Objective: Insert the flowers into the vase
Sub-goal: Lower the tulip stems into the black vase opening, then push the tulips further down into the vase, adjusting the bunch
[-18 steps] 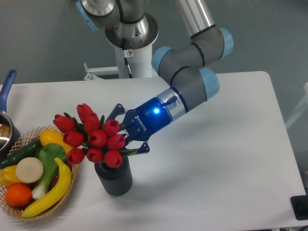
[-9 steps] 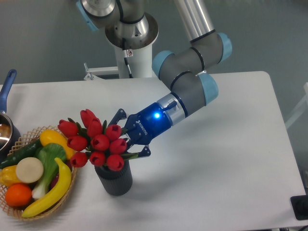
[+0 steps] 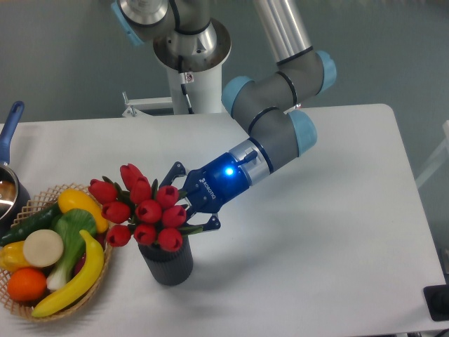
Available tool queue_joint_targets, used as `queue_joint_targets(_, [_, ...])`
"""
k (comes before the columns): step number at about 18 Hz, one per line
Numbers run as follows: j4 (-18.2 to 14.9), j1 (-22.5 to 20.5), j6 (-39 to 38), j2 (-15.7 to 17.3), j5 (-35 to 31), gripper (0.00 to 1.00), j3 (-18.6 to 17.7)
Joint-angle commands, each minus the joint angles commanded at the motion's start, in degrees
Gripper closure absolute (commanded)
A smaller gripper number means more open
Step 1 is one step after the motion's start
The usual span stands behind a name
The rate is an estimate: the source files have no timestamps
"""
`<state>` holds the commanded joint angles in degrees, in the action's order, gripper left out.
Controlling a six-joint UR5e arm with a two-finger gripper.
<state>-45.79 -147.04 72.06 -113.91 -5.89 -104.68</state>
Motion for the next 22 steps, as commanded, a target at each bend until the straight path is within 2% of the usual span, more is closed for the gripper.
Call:
queue_joint_targets(8, [0.09,0.00,2.38,-0.79,0.00,0.60,-1.49])
queue_joint_targets(18, [0.18,-0.62,2.73,-1.49,0.00,0.59,-1.50])
queue_joint_targets(22, [0.26,-0.62,2.73,-1.50,0.00,0.55,-1.41])
